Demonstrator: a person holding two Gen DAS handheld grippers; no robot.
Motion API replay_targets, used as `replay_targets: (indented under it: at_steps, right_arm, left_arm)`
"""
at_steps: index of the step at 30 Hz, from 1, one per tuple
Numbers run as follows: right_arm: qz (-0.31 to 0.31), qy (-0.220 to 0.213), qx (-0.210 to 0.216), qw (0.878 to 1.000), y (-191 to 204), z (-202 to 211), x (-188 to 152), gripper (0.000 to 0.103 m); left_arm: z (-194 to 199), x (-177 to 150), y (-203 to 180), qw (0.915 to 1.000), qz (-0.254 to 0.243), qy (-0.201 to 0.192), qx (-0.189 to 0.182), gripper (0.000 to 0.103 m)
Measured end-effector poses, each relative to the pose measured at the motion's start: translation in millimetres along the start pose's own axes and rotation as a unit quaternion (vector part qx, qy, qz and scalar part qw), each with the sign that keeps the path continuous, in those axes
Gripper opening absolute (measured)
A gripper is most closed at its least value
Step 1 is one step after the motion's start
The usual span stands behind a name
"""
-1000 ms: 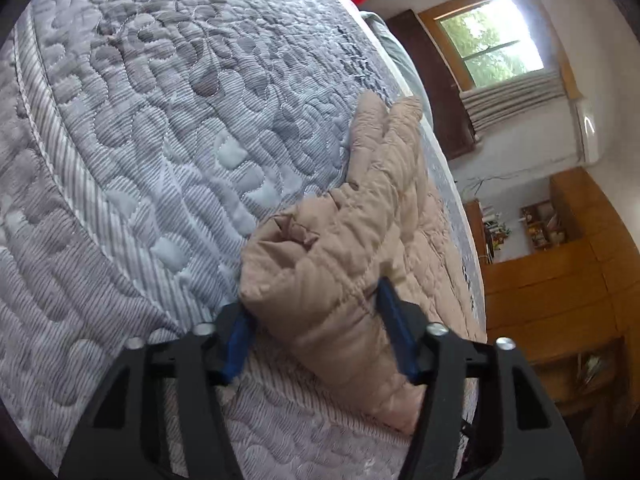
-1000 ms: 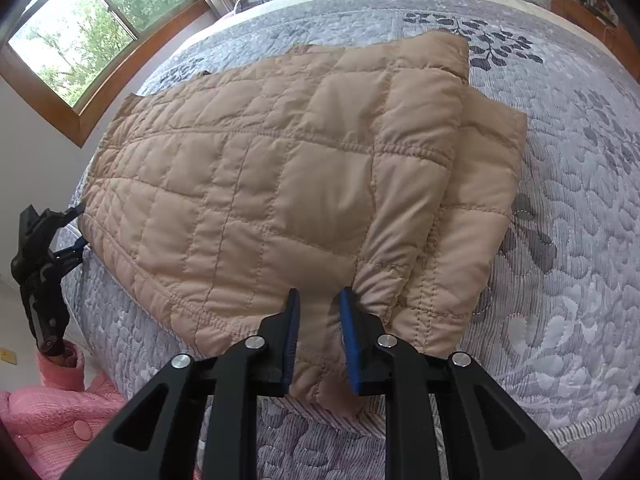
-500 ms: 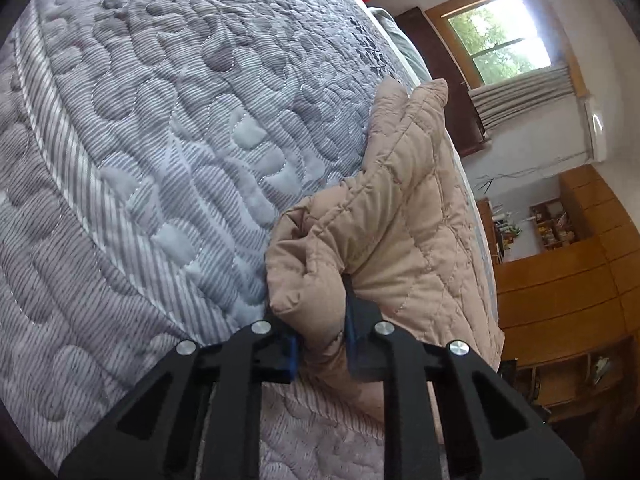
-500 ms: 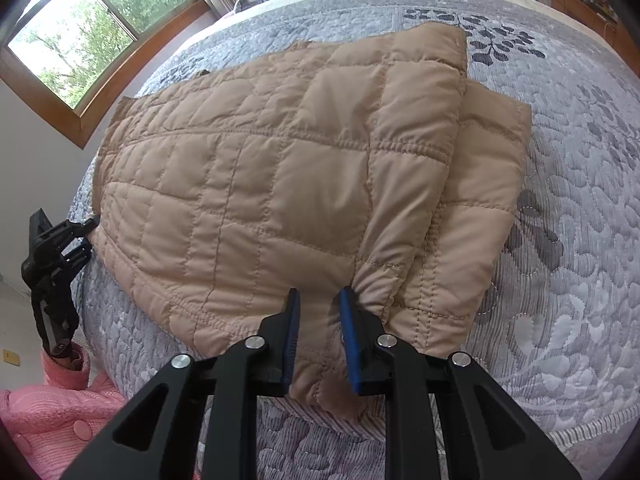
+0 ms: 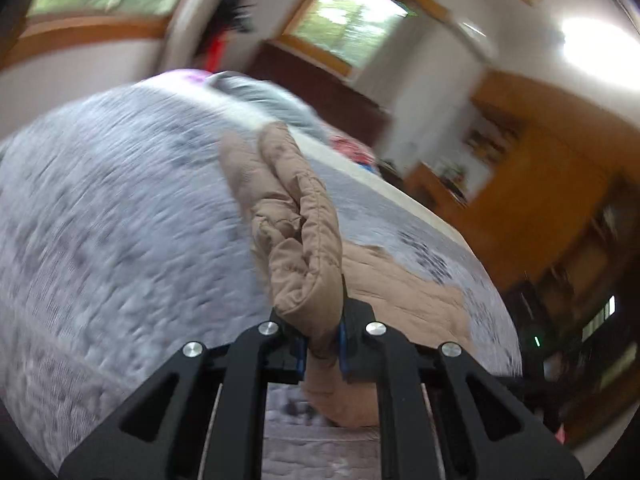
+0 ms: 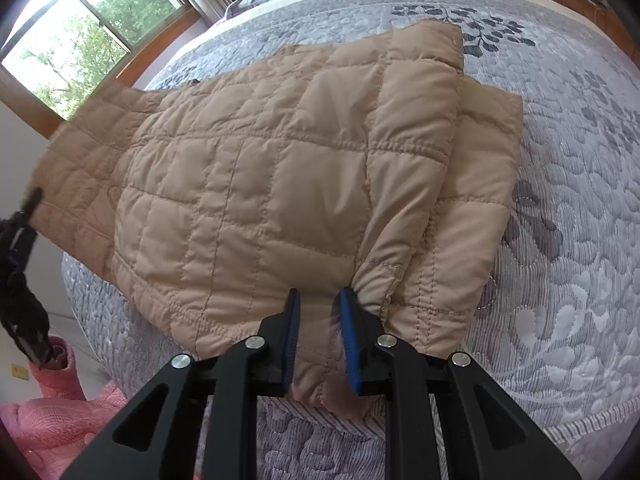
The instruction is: Fold large clothes
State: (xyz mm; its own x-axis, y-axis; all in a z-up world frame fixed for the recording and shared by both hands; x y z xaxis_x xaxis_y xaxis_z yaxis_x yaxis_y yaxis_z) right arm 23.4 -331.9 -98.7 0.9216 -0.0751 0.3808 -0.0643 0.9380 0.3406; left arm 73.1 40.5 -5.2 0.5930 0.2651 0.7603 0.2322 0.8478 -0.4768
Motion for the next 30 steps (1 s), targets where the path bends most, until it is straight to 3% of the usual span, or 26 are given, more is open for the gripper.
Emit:
replay_targets:
  at_steps: [5,10,15,20,24,30]
  right_arm:
    - [-0.019,0.001,0.000,1.000,-4,6,0,0.021]
    - [-0.026,0.000,-0.001,1.000,-4,11,-3,0.021]
    - [-0.032,0.002,0.007,0.999,-7,9,-3,0.021]
    - [-0.034,0.005,0.011,0.999,-8,6,-1,0.021]
    - [-0.033,0.008,0.012,0.999,-11,4,0,0.021]
    - [-0.033,0.010,0.013,0.999,-13,0,3,0.021]
  left_arm:
    - [-22,-6,-48,0.9955,-0.069,0.047,-0.044,0.010]
    - [-54,-29,-89,0.9822,-0.143,0.102,-0.067,0.010]
    - [-101,-58,-99,0.9665,-0.183,0.169,-0.062,0.010]
    - [-133,-82,-81,0.9561,-0.180,0.223,-0.064,0.011]
    - [-147,-98,-76,0.9517,-0.181,0.239,-0.065,0.011]
    - [-147,-110,-76,0.9500,-0.216,0.220,-0.051,0.012]
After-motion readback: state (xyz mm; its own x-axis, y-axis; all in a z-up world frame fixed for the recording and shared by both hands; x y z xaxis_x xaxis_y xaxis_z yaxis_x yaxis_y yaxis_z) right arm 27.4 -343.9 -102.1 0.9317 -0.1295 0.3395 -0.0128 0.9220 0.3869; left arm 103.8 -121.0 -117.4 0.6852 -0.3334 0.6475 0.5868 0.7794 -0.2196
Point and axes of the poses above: each gripper's, at about its wrist camera, not at the fingertips, and z roughly against the way its jaws point, y to its left, x to its top, the point moved 2 cm from there along -z, roughly the way its jaws point, and after that the axes turned 4 degrees about -y, right-handed, at the moved point
